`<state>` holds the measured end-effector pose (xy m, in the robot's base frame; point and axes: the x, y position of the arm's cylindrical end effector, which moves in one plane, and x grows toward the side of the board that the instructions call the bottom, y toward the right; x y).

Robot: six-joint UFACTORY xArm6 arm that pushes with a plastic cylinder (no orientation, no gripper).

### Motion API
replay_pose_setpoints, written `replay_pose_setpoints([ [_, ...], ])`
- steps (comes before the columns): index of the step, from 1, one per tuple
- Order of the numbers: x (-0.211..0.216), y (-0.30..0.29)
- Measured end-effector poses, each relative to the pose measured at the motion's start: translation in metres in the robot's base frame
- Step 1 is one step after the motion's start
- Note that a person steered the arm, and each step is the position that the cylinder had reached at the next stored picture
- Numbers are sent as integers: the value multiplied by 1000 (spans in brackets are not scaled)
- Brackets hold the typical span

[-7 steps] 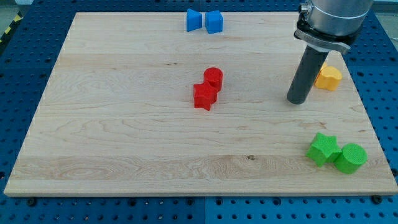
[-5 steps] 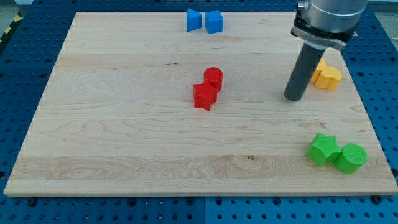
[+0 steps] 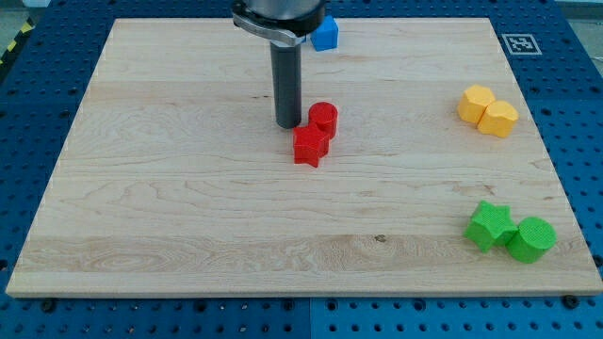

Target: Push red star closer to green star

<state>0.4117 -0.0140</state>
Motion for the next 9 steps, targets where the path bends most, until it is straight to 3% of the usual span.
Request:
replay_pose_setpoints([
  [7, 120, 17],
  [9, 121, 69],
])
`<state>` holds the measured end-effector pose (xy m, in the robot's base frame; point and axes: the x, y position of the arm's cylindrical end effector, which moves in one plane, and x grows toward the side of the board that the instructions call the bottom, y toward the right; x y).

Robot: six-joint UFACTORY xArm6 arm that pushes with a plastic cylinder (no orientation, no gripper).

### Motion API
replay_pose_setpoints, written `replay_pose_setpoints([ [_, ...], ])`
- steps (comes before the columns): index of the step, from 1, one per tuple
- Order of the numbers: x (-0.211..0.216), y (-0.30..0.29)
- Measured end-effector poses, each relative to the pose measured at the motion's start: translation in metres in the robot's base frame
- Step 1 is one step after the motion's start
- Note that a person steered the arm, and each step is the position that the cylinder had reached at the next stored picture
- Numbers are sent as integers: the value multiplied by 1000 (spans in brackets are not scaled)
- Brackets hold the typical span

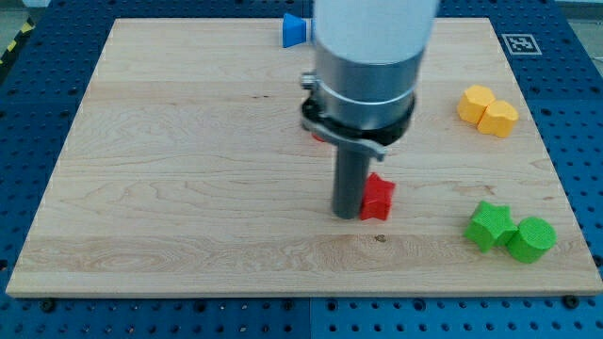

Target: Push red star closer to green star

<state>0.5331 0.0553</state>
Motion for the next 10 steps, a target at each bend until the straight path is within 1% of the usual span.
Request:
replay_pose_setpoints([
  [3, -50, 54],
  [4, -52, 76],
  [6, -28, 83],
  [7, -27, 96],
  [8, -29, 96],
  [9, -41, 36],
  [10, -68, -45],
])
